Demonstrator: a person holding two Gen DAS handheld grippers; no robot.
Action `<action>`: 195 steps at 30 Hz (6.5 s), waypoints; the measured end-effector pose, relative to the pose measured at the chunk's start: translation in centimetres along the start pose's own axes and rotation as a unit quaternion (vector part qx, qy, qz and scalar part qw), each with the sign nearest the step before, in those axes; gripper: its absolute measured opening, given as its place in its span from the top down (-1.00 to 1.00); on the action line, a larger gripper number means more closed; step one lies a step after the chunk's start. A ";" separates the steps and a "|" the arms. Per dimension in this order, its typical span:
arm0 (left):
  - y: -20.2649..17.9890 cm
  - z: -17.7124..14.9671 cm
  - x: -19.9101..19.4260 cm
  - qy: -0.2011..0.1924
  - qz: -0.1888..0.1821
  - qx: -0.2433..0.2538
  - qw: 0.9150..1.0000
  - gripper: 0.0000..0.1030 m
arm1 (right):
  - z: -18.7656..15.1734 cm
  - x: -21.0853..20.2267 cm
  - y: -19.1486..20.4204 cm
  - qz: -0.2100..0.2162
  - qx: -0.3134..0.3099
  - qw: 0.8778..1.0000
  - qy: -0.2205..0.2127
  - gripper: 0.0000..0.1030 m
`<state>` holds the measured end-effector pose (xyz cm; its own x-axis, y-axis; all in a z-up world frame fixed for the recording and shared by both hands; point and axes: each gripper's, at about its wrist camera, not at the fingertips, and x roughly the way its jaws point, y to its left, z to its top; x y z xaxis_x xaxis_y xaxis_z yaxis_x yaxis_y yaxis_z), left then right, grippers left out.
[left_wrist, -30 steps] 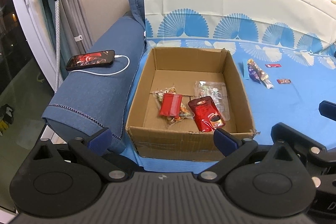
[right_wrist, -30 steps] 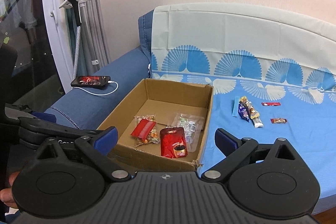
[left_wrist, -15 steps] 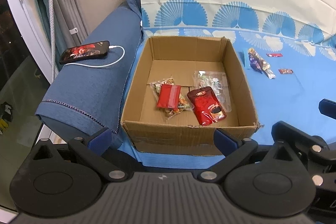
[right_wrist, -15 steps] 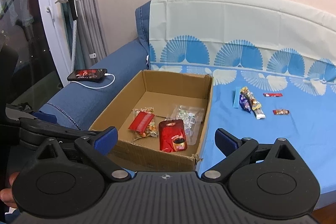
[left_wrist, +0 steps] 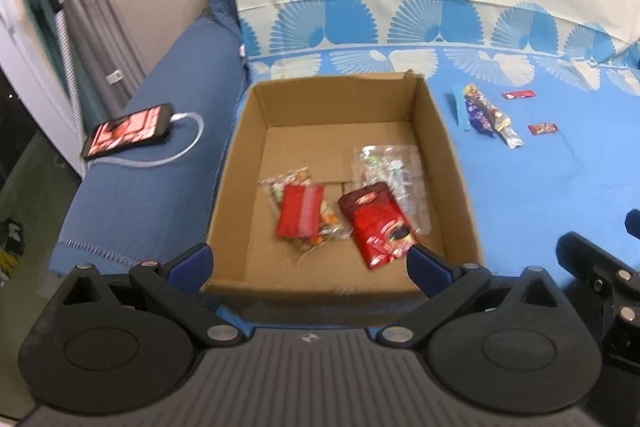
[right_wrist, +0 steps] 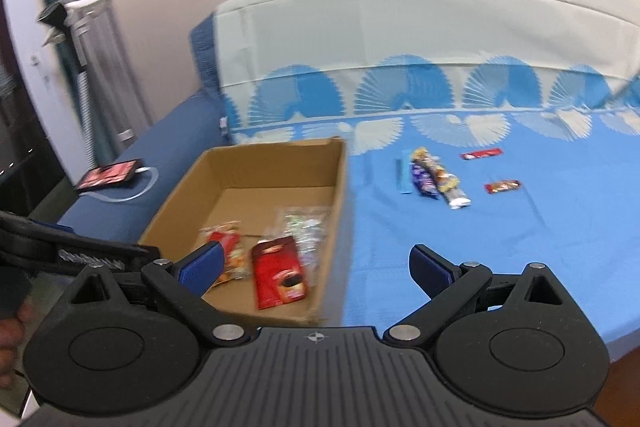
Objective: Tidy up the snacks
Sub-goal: 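Reach the left tool to the yellow snack bag while the right tool reaches the red snack stick, then grasp the yellow snack bag with the left tool while the right tool grasps the red snack stick, then carry the yellow bag and red snack stick with both tools over the box, then lower both snacks into the box and open both tools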
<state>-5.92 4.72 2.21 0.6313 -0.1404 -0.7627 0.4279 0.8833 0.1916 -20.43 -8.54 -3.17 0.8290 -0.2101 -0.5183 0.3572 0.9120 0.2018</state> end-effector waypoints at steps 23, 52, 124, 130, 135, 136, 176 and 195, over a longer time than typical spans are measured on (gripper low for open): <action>-9.0 16.2 12.8 0.037 -0.001 0.027 0.999 -1.00 | 4.3 22.6 -26.5 -0.202 0.142 0.968 0.039 -0.93; -29.3 25.9 37.5 0.207 -0.163 -0.017 0.965 -1.00 | 1.9 33.3 -36.1 -0.396 0.209 0.894 0.012 -1.00; 4.1 -3.2 -3.4 -0.018 -0.106 -0.077 0.991 0.76 | -1.5 -1.0 4.6 0.040 -0.134 0.990 -0.018 0.62; 5.1 -3.5 -3.3 -0.024 -0.122 -0.089 0.988 0.76 | -1.4 -1.2 5.6 0.028 -0.153 0.988 -0.018 0.62; 5.6 -3.8 -3.0 -0.020 -0.127 -0.096 0.987 0.76 | -1.5 -0.9 6.7 0.023 -0.164 0.986 -0.014 0.62; 5.6 -3.8 -2.9 -0.019 -0.127 -0.098 0.987 0.76 | -1.6 -0.8 6.9 0.023 -0.166 0.986 -0.013 0.62; 8.7 2.9 3.3 -0.032 -0.117 -0.139 0.983 0.76 | 1.6 7.4 8.7 0.042 -0.162 0.986 0.017 0.62; 8.3 7.3 13.5 0.004 -0.102 -0.128 0.986 0.76 | 3.9 17.8 9.3 0.049 -0.144 0.987 0.057 0.61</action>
<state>10.90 6.93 -1.96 0.5429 -0.3239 -0.7748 0.3666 0.9215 -0.1284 -0.69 -5.15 -7.27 0.7934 -0.0904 -0.6019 0.1272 0.9917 0.0187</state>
